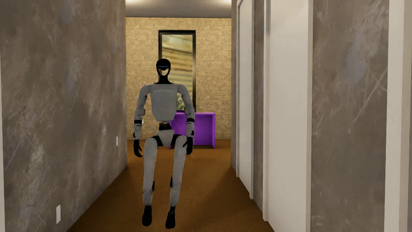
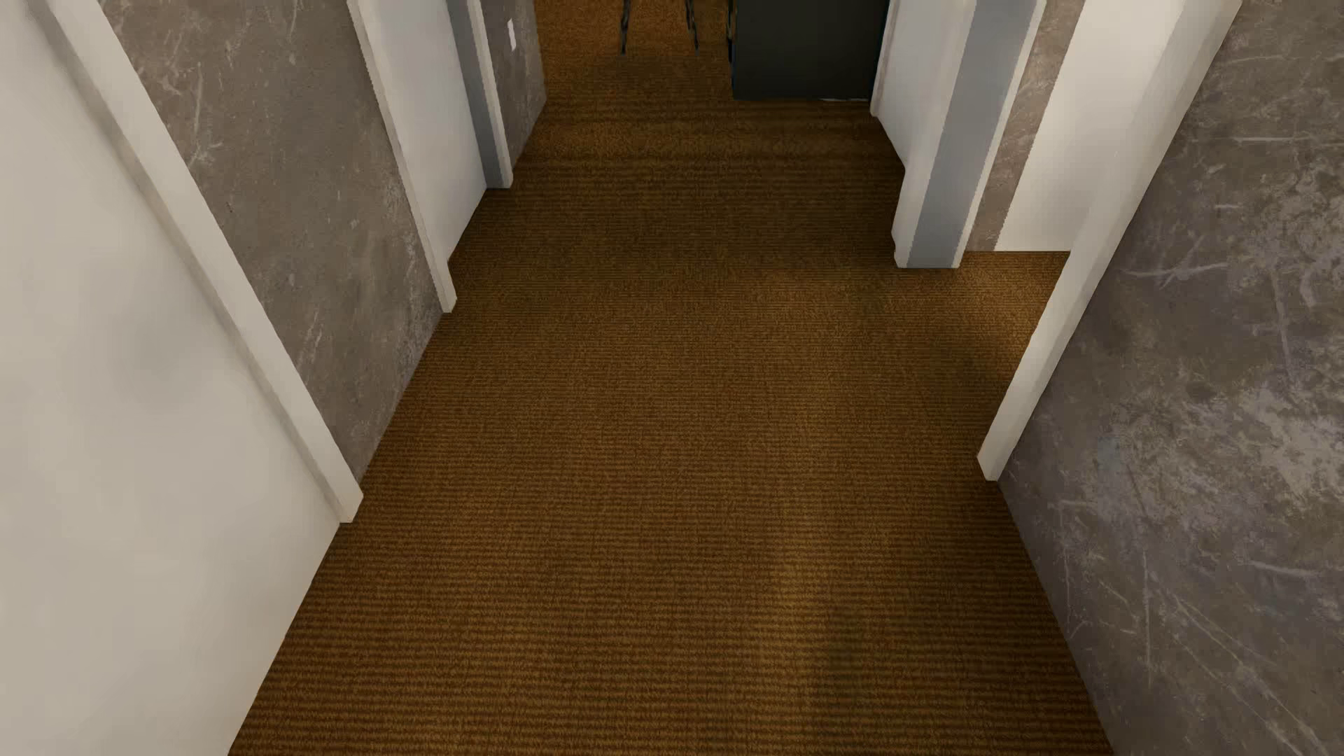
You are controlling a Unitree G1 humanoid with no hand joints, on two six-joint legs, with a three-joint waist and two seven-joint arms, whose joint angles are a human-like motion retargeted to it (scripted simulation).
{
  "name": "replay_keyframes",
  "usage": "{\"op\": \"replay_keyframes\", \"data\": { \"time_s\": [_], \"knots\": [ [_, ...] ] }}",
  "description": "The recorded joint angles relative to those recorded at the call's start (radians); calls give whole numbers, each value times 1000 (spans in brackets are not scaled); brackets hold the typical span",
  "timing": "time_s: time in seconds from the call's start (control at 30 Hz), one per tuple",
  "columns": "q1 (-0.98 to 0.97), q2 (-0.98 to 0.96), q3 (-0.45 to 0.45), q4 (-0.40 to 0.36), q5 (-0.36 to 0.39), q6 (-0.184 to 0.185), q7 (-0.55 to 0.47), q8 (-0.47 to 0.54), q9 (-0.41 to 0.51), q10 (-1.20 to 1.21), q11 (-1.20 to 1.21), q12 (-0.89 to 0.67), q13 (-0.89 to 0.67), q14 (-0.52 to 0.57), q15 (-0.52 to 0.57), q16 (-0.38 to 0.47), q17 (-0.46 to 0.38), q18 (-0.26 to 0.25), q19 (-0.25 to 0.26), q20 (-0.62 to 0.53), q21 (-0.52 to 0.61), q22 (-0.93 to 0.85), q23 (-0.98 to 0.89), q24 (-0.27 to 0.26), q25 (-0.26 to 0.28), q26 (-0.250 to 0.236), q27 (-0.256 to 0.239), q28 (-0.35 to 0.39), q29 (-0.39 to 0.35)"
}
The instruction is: Walk to the purple desk
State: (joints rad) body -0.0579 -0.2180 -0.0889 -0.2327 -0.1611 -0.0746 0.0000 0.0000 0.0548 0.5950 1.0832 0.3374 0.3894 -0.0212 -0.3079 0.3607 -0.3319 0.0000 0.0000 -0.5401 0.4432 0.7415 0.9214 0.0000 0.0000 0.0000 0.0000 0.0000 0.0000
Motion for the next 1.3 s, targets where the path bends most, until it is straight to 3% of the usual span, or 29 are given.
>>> {"op": "replay_keyframes", "data": {
  "time_s": [0.07,0.13,0.23,0.3,0.33,0.47,0.6,0.63,0.77,0.93,1.07,1.3],
  "knots": [
    [82,-76,-71,14,-10,11,0,0,-17,8,-328,-23,70,-98,78,20,3,0,0,96,2,-159,19,0,0,0,0,0,0],
    [132,-130,-109,34,-50,-4,0,0,-43,41,-575,-46,137,-185,117,29,17,0,0,184,-8,-268,10,0,0,0,0,0,0],
    [244,-143,-162,140,-102,-14,0,0,-55,98,-568,-54,212,-261,121,31,25,0,0,235,41,-315,-19,0,0,0,0,0,0],
    [271,-188,-187,223,-102,-13,0,0,-78,153,-410,-19,206,-224,299,10,29,0,0,250,84,-270,3,0,0,0,0,0,0],
    [266,-196,-180,265,-92,0,0,0,-75,204,-325,-7,183,-177,334,-15,34,0,0,264,92,-207,33,0,0,0,0,0,0],
    [134,-100,-146,312,-70,6,0,0,-28,337,-253,-43,58,186,172,-27,3,0,0,70,52,119,-18,0,0,0,0,0,0],
    [12,7,-76,318,-62,12,0,0,-18,271,-307,46,6,538,95,14,-67,0,0,81,-111,159,-190,0,0,0,0,0,0],
    [2,32,-72,327,-57,20,0,0,-21,251,-314,59,3,545,78,27,-78,0,0,89,-179,153,-203,0,0,0,0,0,0],
    [-3,88,-42,351,-55,47,0,0,-29,153,-309,73,-14,543,27,60,-102,0,0,120,-401,126,-172,0,0,0,0,0,0],
    [-53,111,16,342,-78,41,0,0,-19,91,-292,39,-31,399,-29,74,-141,0,0,173,-353,87,-127,0,0,0,0,0,0],
    [-112,119,45,332,-99,41,0,0,-7,54,-300,31,-23,281,-8,66,-129,0,0,187,-323,51,-173,0,0,0,0,0,0],
    [-256,130,115,295,-109,43,0,0,38,45,-357,53,-105,213,-23,34,-121,0,0,122,-226,79,-260,0,0,0,0,0,0]
  ]
}}
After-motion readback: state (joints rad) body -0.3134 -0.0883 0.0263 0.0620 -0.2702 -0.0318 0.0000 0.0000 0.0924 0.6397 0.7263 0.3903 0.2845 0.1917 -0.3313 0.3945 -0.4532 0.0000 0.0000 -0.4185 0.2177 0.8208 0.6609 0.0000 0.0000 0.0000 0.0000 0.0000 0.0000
